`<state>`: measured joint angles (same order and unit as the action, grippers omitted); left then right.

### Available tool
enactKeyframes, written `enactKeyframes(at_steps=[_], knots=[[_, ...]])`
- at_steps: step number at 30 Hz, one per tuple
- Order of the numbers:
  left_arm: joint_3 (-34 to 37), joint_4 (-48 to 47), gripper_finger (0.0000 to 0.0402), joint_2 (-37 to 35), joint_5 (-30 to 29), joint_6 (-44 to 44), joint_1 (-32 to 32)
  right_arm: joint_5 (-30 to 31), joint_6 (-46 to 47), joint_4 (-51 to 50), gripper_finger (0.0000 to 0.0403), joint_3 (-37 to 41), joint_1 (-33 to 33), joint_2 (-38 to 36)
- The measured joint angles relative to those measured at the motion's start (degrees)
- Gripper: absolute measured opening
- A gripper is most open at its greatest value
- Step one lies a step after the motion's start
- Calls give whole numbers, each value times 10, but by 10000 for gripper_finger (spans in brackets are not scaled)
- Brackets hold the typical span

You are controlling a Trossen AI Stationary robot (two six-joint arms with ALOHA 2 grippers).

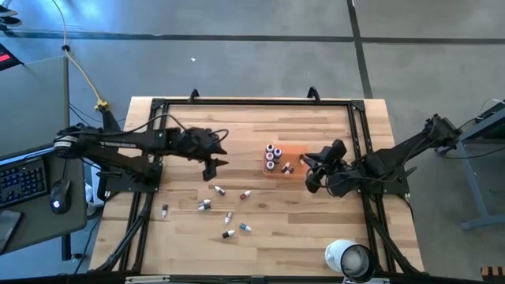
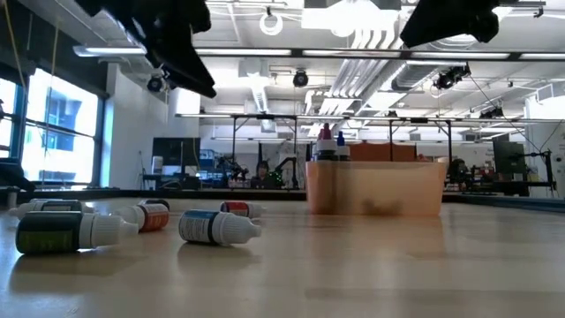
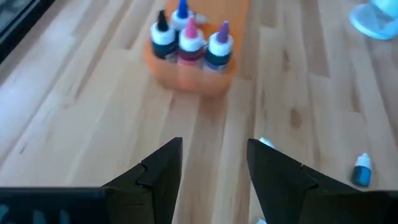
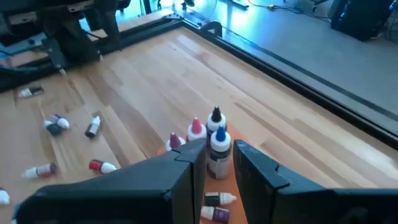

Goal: Pick & Place food coloring
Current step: Put the small red food coloring bottle into the orange bin

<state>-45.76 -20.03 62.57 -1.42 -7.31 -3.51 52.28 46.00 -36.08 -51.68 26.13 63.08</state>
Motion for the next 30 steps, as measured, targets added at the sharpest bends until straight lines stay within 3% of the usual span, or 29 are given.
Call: enactKeyframes(at_steps=[8,12,15,18,22,30], knots=[[85,97,177,-5,-9,-3,63,30,-104,76,74,0,-22,67],[109,91,177,-16,-22,-24,88,33,-173,111,74,0,-53,97],[119,93,177,-46,-41,-34,111,18,-174,145,74,0,-80,117],[123,69,177,-85,-58,-35,128,-33,-167,193,74,0,-105,137],[122,33,177,-149,-77,-35,147,-132,-229,285,74,0,-135,167],[122,18,177,-202,-87,-23,164,-343,-455,628,94,0,-144,261]])
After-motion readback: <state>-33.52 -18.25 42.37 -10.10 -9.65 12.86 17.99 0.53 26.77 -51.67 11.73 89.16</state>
